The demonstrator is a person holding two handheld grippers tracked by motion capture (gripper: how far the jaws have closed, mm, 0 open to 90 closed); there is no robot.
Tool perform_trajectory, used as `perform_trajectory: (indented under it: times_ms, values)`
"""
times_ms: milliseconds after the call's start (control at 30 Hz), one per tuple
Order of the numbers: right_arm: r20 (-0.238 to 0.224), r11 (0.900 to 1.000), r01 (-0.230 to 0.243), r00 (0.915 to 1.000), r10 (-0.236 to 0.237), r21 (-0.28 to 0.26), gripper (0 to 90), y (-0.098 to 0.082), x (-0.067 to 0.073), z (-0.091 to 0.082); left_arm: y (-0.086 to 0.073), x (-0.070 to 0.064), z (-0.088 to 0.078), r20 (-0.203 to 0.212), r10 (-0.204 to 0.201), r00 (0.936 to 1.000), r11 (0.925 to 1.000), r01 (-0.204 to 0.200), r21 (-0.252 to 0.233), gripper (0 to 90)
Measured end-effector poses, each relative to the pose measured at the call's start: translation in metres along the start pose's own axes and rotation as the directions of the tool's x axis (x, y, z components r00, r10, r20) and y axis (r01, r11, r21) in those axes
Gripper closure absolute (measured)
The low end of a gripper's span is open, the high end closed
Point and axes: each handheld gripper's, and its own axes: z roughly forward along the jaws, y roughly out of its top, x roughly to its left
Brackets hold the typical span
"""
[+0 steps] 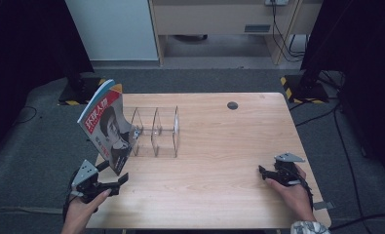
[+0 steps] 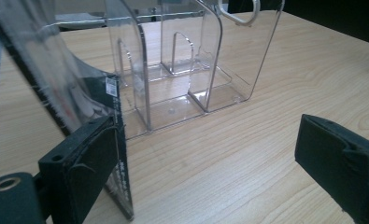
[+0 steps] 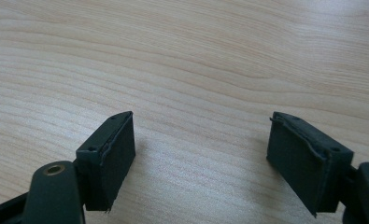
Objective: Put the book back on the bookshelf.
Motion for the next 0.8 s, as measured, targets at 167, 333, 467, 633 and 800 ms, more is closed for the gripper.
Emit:
perform_trajectory:
  times_ms: [167, 333, 467, 633, 800]
  values:
    - [0.0, 1.0, 0.0, 1.0, 0.0, 0.0, 23.6, 0.0, 0.0, 0.0, 0.008, -0.004, 0.009, 0.013, 0.019, 0.9997, 0.9997, -0.019, 0.014, 5.5]
    - [0.0, 1.0, 0.0, 1.0, 0.0, 0.0, 23.5, 0.0, 0.0, 0.0, 0.013, -0.008, 0.018, 0.027, 0.036, 0.999, 0.999, -0.037, 0.026, 5.5]
    - [0.0, 1.0, 0.001, 1.0, -0.001, 0.0, 23.6, 0.0, 0.0, 0.0, 0.017, -0.01, 0.028, 0.041, 0.05, 0.9979, 0.9978, -0.052, 0.041, 5.5]
    - [0.0, 1.0, 0.0, 1.0, 0.0, 0.0, 23.5, 0.0, 0.0, 0.0, 0.021, -0.015, 0.04, 0.056, 0.063, 0.9964, 0.996, -0.067, 0.06, 5.3]
    - [-0.001, 1.0, 0.0, 1.0, 0.0, 0.002, 23.4, 0.0, 0.0, 0.0, 0.024, -0.02, 0.051, 0.07, 0.078, 0.9946, 0.9936, -0.083, 0.076, 5.1]
